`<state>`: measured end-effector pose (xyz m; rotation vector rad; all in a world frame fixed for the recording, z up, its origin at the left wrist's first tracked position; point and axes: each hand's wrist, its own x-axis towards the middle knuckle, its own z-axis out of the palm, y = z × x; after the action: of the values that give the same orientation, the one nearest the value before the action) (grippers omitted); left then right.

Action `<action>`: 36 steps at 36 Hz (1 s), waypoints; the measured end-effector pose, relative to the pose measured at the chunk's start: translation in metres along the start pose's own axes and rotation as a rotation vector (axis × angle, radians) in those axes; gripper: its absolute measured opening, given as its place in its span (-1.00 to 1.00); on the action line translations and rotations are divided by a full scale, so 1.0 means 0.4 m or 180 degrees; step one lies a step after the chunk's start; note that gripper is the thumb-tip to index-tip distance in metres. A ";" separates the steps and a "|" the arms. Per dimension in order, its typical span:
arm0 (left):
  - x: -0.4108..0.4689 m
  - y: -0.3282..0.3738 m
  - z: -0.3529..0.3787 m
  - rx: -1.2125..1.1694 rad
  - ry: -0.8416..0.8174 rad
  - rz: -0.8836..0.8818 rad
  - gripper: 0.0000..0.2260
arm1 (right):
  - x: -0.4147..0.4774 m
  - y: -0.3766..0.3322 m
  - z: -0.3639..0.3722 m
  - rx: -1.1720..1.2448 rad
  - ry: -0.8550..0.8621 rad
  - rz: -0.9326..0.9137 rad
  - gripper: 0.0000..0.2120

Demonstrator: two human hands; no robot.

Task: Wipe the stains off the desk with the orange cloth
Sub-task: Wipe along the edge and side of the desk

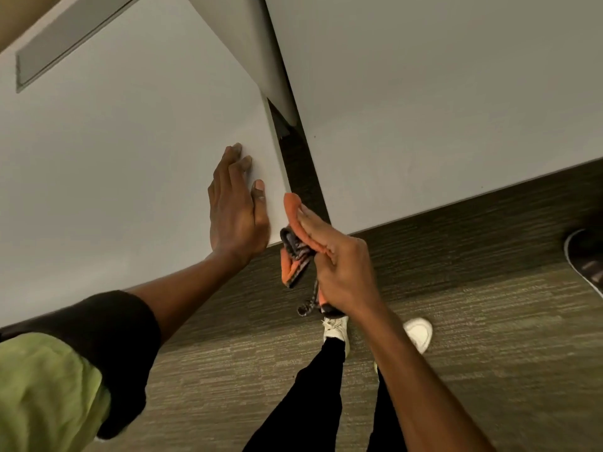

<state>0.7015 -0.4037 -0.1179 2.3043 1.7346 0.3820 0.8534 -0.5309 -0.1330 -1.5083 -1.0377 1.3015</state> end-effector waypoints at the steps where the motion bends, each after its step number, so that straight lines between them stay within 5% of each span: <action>1: 0.000 0.001 0.000 0.0006 0.0001 -0.0006 -0.59 | 0.000 -0.001 0.000 -0.0020 0.0022 -0.0009 -0.24; 10: 0.002 -0.002 0.003 0.0055 0.0019 -0.0024 -0.59 | 0.276 -0.078 -0.007 -0.0435 0.0054 -0.0375 -0.50; 16: 0.003 -0.010 0.005 0.0073 0.0055 0.0014 -0.60 | 0.426 -0.130 -0.016 -0.0579 0.0118 -0.0192 -0.49; 28: 0.000 -0.008 0.006 0.0047 0.0065 -0.0039 -0.55 | 0.107 -0.039 -0.005 0.0085 -0.0021 0.0243 -0.41; 36: 0.000 -0.007 -0.001 0.0011 0.0023 -0.0024 -0.55 | -0.036 -0.030 0.007 -0.0251 0.0030 0.0443 -0.33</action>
<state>0.6989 -0.4032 -0.1184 2.3008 1.7483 0.3869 0.8482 -0.5412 -0.1179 -1.6697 -1.0031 1.3615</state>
